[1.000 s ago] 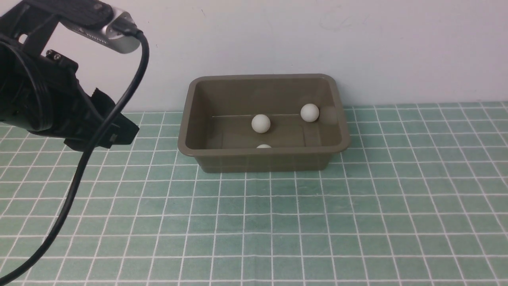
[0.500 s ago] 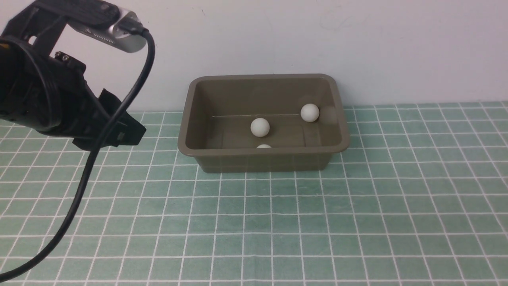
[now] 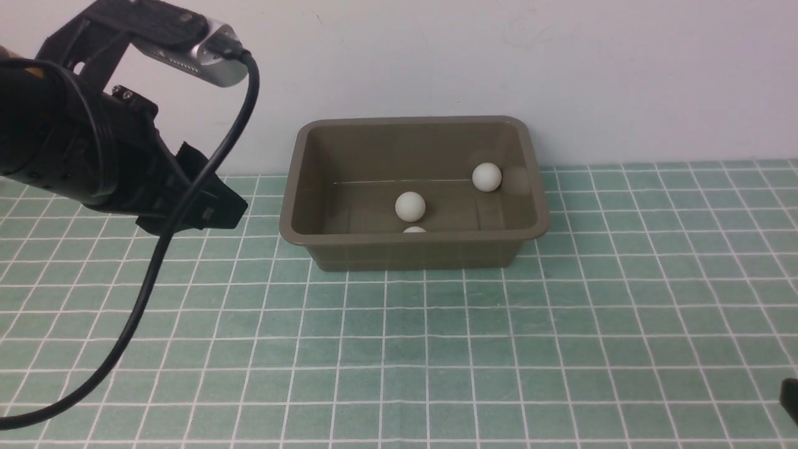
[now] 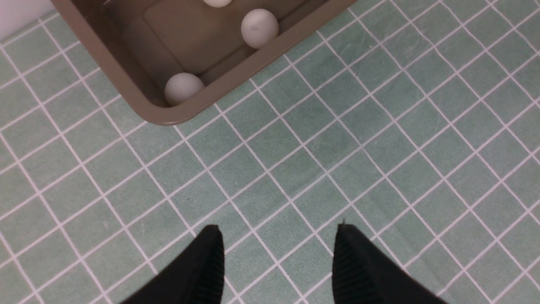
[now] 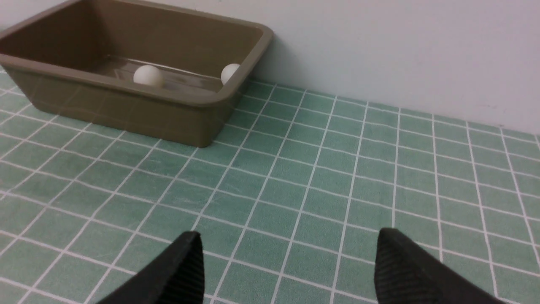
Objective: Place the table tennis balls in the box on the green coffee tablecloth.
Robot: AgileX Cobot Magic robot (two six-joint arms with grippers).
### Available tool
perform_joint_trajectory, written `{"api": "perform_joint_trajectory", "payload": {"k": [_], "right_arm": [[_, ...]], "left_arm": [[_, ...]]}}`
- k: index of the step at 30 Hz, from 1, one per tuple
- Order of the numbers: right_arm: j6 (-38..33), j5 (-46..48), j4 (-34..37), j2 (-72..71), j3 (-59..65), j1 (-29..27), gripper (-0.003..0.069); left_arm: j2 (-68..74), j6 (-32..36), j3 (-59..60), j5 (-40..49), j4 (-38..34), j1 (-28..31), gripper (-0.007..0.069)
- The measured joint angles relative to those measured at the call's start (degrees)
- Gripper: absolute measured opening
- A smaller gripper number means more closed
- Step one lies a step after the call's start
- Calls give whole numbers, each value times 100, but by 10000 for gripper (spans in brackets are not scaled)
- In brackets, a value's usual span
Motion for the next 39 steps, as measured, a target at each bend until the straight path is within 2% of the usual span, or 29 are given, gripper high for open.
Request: {"api": "perform_joint_trajectory", "payload": {"k": [11,23,33,39], "right_arm": [[0,-257,81,0,203,0,494],[0,-45,104,0,203,0,494],[0,67,104,-15,203,0,494],[0,77,104,-493,209,0,494]], "left_arm": [[0,0,0,0,-7,0,324],[0,23,0,-6,-31,0,324],[0,152,0,31,-328,0,324],[0,157,0,35,-410,0,324]]}}
